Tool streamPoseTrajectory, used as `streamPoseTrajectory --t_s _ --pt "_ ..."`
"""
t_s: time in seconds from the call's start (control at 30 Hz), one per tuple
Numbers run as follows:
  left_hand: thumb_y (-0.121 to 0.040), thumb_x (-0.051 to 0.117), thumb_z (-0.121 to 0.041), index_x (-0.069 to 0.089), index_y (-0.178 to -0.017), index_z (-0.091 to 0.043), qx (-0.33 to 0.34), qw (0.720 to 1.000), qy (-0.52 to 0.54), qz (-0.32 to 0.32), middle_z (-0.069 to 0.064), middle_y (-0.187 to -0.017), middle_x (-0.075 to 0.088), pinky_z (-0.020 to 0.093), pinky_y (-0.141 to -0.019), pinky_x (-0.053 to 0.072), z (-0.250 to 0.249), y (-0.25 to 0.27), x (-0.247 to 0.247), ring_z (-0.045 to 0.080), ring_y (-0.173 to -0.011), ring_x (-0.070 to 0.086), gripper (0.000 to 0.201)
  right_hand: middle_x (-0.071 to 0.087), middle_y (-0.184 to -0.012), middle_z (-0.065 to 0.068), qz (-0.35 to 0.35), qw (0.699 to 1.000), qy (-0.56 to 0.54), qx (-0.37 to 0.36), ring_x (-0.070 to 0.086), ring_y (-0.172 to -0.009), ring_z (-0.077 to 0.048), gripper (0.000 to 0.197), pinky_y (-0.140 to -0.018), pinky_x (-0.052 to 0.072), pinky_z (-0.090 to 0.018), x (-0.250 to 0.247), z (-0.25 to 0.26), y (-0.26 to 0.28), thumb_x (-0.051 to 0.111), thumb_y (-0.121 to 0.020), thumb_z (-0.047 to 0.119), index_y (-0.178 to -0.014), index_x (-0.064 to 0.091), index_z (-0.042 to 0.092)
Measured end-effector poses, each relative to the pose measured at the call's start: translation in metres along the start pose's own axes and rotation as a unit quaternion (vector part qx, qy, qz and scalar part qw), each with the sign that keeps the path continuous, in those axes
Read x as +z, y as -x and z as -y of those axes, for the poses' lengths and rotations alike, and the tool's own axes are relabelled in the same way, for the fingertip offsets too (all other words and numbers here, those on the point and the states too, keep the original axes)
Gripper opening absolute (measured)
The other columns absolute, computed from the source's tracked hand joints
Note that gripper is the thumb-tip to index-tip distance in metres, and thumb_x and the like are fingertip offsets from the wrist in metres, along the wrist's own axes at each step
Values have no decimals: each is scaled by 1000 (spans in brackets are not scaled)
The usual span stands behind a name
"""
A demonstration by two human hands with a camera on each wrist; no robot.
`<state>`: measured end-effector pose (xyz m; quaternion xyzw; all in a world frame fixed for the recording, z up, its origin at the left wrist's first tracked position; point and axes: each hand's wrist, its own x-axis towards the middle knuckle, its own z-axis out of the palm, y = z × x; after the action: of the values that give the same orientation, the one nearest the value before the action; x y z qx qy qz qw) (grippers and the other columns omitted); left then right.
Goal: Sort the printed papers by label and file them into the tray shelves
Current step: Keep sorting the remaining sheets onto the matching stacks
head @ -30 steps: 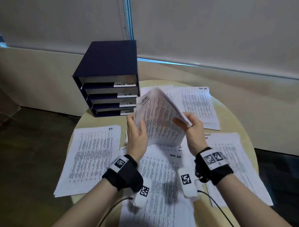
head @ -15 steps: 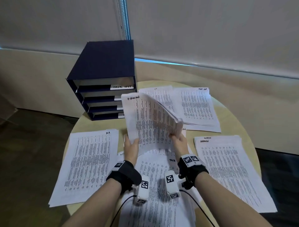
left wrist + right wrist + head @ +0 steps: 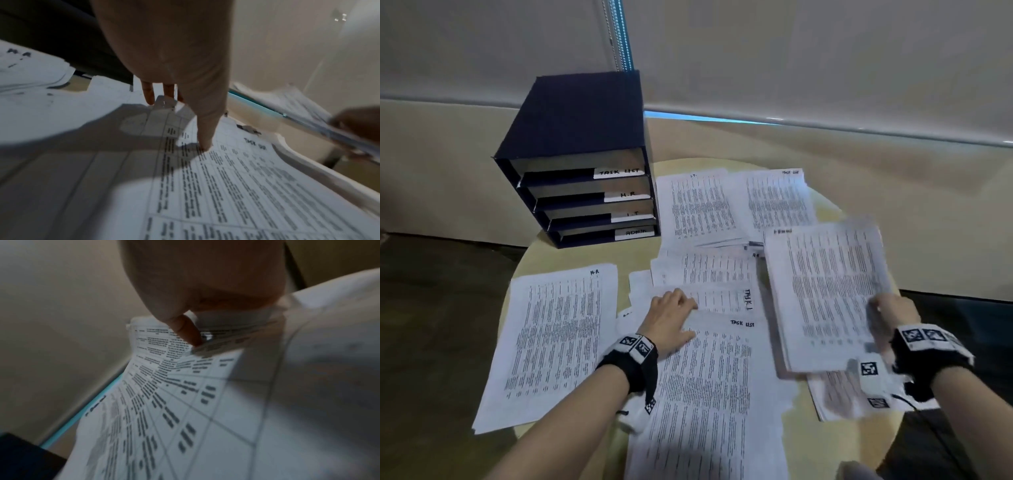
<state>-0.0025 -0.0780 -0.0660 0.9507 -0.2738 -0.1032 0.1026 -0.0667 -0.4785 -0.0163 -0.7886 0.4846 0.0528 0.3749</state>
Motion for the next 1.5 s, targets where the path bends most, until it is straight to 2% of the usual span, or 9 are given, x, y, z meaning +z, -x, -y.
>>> streamPoseTrajectory --t_s 0.1,0.23,0.33,0.47,0.6,0.77,1.0,1.17,1.5 --pt "-85 58 -42 45 -126 -25 3 1000 -20 0 -2 -121 43 34 -99 30 -2 2 4 18 -113 40 46 63 -101 -27 -35 996 47 62 59 -93 -41 37 -86 49 -42 -8 -32 1 57 -77 18 -105 63 -6" --pt "-87 61 -36 46 -124 -22 -6 1000 -13 -28 -2 -122 47 32 -99 30 -1 3 2 18 -113 43 41 48 -122 -27 -114 985 125 45 46 -113 -41 40 -98 37 -47 7 -37 18 56 -80 12 -118 47 3" --pt "-91 59 -30 49 -120 -21 -1 999 -12 -47 -1 -119 49 33 -98 33 -1 8 -2 19 -110 45 32 42 -131 -20 -142 969 189 -68 41 -119 -35 49 -100 31 -48 32 -14 41 54 -83 17 -130 41 17" --pt "-95 54 -24 57 -98 -17 19 994 23 -107 -3 -100 54 27 -89 34 -4 20 -7 17 -94 47 8 52 -121 -2 0 930 171 -325 49 -113 -20 30 -105 28 -47 91 10 77 57 -87 29 -118 55 29" --pt "-97 52 -29 55 -87 -19 36 991 56 -118 -9 -89 51 21 -77 27 -1 33 -12 10 -83 40 14 55 -108 10 80 870 242 -421 49 -106 -10 20 -110 20 -43 120 22 111 55 -88 29 -108 59 29" --pt "-97 45 -42 55 -85 -24 7 995 85 -50 -12 -90 48 23 -78 37 4 45 -16 7 -85 43 24 55 -79 11 77 859 195 -466 51 -82 -11 16 -102 24 -37 127 16 124 50 -92 21 -78 56 26" --pt "-96 48 -24 57 -115 -21 -108 987 111 37 -3 -115 51 30 -97 41 27 16 -23 14 -108 50 21 66 -82 11 133 825 204 -511 58 -83 -8 11 -106 20 -35 130 -2 127 50 -92 19 -85 54 27" --pt "-84 68 -33 53 -98 -25 -83 993 13 88 -7 -93 49 32 -86 34 29 9 -32 15 -90 49 22 62 -100 12 111 823 193 -523 57 -95 -8 16 -106 21 -37 133 -3 122 46 -96 24 -105 59 26" --pt "-82 67 -14 51 -86 -19 -57 986 74 140 -11 -73 45 19 -56 32 21 15 -35 4 -65 39 18 58 -97 13 117 813 245 -515 54 -95 -11 16 -106 20 -38 135 5 127 46 -92 17 -104 53 25"
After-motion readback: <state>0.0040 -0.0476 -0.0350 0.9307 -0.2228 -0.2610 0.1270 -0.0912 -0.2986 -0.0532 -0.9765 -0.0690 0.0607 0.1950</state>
